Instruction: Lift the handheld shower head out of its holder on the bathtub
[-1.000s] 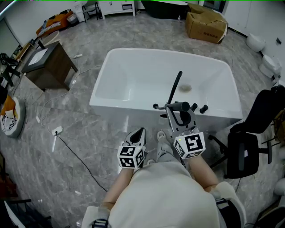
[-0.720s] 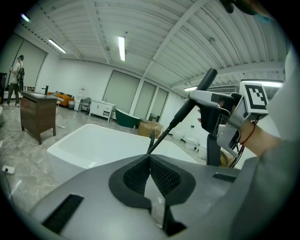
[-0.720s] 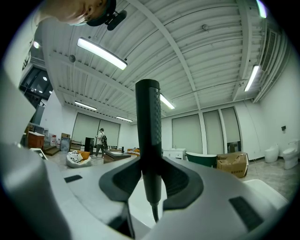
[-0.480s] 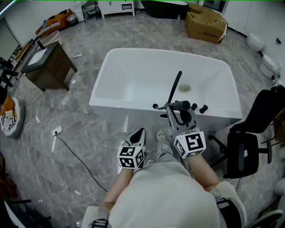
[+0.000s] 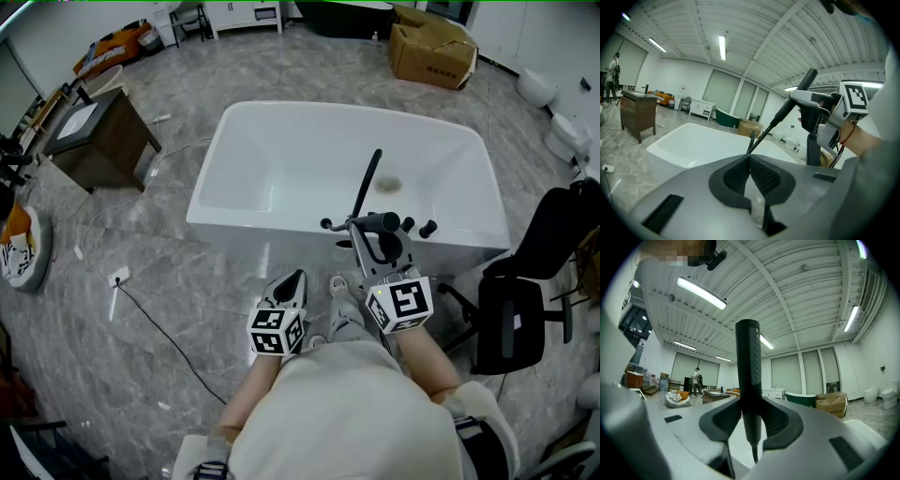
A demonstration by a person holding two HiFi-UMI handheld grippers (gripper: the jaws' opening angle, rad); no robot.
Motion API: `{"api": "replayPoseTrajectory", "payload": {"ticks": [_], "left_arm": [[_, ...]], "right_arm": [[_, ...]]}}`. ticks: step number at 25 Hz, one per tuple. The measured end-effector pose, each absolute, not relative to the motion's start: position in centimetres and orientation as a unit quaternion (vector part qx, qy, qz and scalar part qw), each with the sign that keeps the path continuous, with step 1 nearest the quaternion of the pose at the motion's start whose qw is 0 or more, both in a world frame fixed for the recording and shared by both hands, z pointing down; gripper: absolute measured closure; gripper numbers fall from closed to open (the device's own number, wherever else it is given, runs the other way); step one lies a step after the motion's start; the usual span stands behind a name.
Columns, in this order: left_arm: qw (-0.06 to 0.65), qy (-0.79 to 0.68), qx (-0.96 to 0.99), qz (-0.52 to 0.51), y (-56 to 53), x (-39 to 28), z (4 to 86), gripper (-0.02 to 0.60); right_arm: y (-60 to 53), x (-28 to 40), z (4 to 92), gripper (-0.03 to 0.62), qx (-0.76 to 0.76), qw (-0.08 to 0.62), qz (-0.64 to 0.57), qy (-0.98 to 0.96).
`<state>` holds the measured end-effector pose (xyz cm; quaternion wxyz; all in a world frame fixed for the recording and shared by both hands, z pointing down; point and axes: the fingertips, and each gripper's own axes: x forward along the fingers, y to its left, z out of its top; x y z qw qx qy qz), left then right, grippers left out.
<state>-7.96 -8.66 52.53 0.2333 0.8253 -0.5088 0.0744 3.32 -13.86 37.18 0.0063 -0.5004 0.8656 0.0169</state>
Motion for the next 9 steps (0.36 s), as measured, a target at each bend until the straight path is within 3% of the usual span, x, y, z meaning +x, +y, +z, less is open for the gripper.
{"api": "replayPoseTrajectory", "payload": {"ticks": [9], "left_arm": [[0.235,-0.508,0.826,0.075,-8.60,-8.17,52.54,0.561]], "right_arm": [[-13.68,2.89,37.19,0.451,-0.500,0.003,0.017,0.866]]}}
